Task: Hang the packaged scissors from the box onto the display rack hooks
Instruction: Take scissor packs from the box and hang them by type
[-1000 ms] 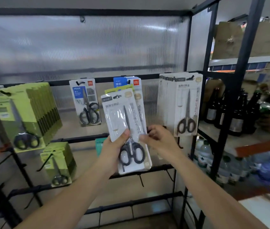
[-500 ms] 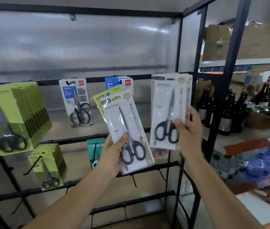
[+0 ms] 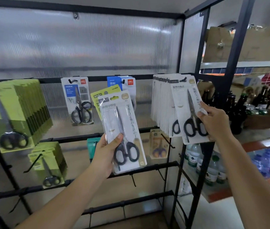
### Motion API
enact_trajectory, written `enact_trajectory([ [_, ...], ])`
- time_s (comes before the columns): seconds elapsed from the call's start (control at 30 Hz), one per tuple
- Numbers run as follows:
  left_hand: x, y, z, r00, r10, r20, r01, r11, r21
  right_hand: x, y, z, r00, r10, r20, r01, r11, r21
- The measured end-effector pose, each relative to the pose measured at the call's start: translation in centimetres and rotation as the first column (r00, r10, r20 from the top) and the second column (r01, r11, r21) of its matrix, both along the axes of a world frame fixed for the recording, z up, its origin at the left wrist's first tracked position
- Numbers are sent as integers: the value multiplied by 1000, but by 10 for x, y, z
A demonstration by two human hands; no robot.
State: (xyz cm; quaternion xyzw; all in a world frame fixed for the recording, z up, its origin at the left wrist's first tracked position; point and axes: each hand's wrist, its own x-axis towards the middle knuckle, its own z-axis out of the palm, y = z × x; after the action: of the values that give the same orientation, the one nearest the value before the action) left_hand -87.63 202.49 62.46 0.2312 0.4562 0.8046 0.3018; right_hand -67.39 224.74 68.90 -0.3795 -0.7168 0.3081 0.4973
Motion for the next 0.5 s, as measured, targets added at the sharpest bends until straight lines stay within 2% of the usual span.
enact_trajectory([
  [0.07, 2, 0, 2, 1000, -11, 4, 11, 1000, -3, -8, -2, 5, 998, -19, 60, 18, 1000, 14],
  [0.17, 8, 1, 4, 1000, -1, 5, 1, 1000, -5, -17, -9, 4, 995, -19, 94, 23, 999, -49],
  [0.23, 11, -1, 1, 1000, 9, 12, -9, 1000, -4, -20, -14, -6, 991, -79, 110, 80, 997, -5],
  [0.3, 13, -2, -1, 1000, 5, 9, -5, 1000, -6, -24, -31, -14, 990, -142, 17, 140, 987, 79],
  [0.33, 14, -3, -3, 1000, 3, 6, -3, 1000, -6, -28, -44, -17, 994, -107, -24, 109, 990, 90],
  [0.4, 17, -1, -4, 1000, -3, 9, 3, 1000, -15, -37, -76, -25, 985, 170, -12, -169, 985, 32],
  [0.47, 23, 3, -5, 1000, -10, -8, 10, 1000, -13, -45, -112, -33, 860, 510, 8, -503, 851, -149],
  [0.5, 26, 4, -6, 999, -23, -26, 23, 1000, -1, -50, -124, -39, 800, 600, 3, -587, 785, -198],
])
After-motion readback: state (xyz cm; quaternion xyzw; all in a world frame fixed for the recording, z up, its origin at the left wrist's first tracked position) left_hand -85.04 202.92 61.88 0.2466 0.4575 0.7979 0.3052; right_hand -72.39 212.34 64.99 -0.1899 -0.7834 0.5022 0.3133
